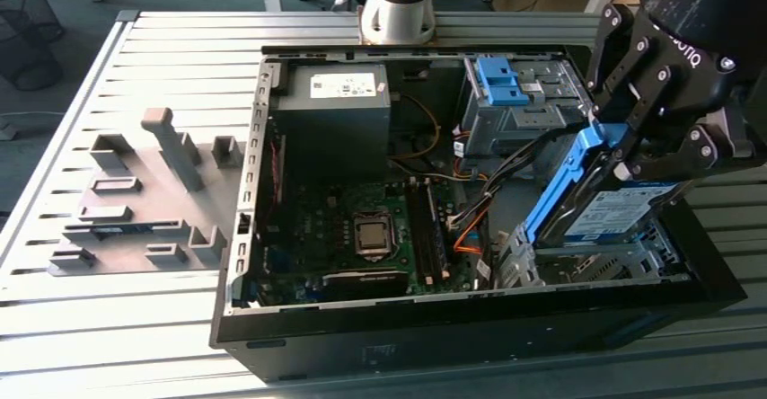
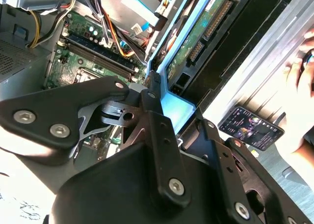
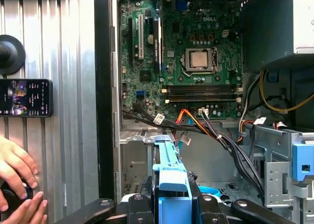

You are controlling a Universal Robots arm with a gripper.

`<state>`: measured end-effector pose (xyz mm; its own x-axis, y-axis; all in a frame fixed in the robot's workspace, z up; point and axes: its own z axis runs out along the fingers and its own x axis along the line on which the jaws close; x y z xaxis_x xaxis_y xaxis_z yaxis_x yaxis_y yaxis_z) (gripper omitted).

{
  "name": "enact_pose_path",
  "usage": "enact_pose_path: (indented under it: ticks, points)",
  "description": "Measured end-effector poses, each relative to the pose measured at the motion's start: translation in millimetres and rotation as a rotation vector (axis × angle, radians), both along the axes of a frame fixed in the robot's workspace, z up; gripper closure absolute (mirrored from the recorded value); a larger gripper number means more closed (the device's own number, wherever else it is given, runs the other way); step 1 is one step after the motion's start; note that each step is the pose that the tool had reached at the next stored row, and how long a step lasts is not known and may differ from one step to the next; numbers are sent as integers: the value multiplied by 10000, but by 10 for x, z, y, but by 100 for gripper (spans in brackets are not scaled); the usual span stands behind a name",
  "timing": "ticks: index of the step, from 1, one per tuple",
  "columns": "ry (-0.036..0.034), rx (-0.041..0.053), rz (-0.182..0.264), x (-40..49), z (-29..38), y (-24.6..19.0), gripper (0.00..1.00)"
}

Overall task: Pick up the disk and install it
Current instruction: 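Insert the disk into the insertion slot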

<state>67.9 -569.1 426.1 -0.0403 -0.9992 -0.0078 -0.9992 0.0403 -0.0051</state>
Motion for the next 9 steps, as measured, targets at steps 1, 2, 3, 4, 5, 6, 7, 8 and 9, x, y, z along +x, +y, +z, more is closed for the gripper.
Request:
enact_pose_path:
  ticks: [1, 2, 3, 4, 5, 6, 7, 8, 9]
  points:
    - [0, 0, 0, 0, 0, 0, 63]
    - [0, 1, 0, 0, 0, 0, 63]
    - [0, 3, 0, 0, -3, 0, 63]
    - [-1, 5, 0, 0, -6, 0, 62]
    - [0, 0, 1, 0, -9, -1, 62]
    - [0, 3, 0, 0, -17, -1, 56]
    - [0, 3, 0, 0, -29, -4, 56]
    - [0, 4, -1, 0, -43, -6, 56]
    - [0, 5, 0, 0, -62, -9, 56]
